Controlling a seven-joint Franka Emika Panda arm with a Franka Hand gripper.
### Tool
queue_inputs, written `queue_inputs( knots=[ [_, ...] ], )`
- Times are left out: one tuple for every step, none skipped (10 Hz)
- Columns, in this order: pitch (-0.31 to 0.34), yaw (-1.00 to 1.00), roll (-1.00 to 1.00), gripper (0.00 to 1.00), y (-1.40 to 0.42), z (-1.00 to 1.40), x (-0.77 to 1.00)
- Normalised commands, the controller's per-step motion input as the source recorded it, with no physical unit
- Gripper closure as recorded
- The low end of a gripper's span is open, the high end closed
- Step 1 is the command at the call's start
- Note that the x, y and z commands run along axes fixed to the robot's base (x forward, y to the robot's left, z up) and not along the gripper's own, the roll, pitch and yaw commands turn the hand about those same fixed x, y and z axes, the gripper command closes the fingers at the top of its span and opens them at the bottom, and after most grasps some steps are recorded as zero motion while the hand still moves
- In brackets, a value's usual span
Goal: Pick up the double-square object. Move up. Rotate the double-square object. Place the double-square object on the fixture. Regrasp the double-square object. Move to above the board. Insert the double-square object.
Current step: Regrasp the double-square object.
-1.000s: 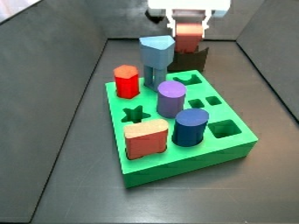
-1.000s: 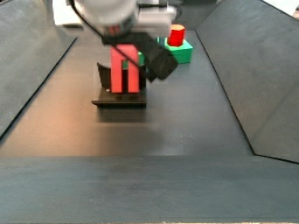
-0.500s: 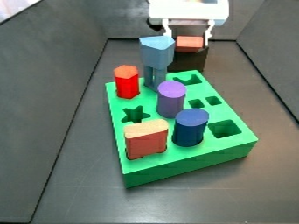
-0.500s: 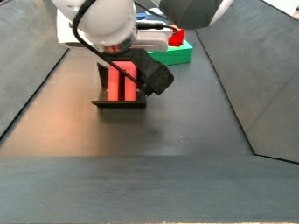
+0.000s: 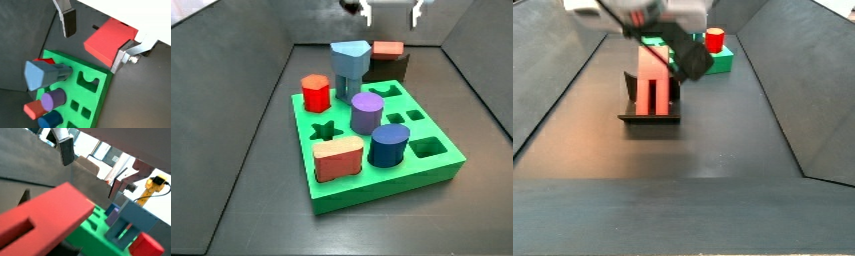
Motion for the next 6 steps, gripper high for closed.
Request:
queue_inputs(
  knots=[
    [0.047,-0.01,0.04,0.00,0.01,0.69,-0.03],
    [0.050,-0.01,0.04,0.00,0.01,0.50,-0.02],
    [0.054,-0.02,0.03,0.00,0.01,0.25,-0.02],
    [0.055,0.03,1.00,0.00,-0.68,0.82,0.13],
    [0.055,0.03,1.00,0.00,-0.67,0.74,0.13],
    [0.052,0.03,1.00,0.00,-0.54,0.62,0.07]
  ],
)
